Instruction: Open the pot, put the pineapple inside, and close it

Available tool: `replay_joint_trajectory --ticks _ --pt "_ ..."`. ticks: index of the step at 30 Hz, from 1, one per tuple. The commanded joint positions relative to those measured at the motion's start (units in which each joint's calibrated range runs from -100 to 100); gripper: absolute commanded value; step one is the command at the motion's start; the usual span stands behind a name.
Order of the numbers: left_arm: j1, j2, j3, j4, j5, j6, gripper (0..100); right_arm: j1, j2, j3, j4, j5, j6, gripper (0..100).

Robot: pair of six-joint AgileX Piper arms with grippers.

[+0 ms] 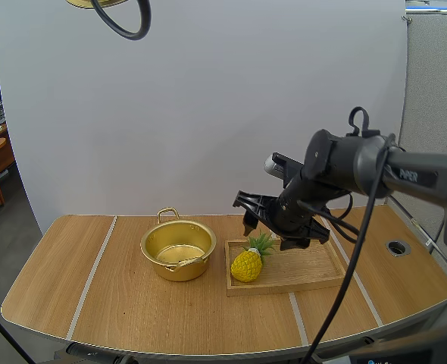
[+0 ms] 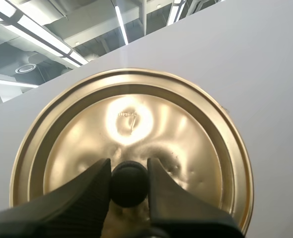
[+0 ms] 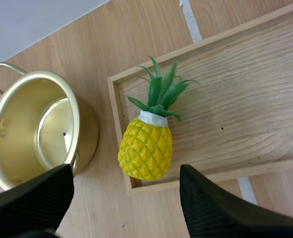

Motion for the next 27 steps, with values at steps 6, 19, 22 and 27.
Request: replay_joint_trajectory --ticks 6,19,22,27 --pt "-0.04 -0.31 -0.55 0.00 -1.89 -0.52 0 3.55 3.81 -1.51 -13.80 -7.50 14.23 100" --pt "-0.04 -0.31 -0.55 0.00 -1.89 -0.52 0 3.73 6.96 -1.51 -11.79 -10.58 15.49 100" --pt "-0.04 -0.31 -0.55 0.00 -1.89 -0.52 0 3.73 6.96 -1.51 -9.61 -10.71 15.49 100" --pt "-0.04 -0.31 -0.55 0.00 -1.89 -0.52 0 3.73 6.96 -1.51 -9.28 -11.16 15.49 100"
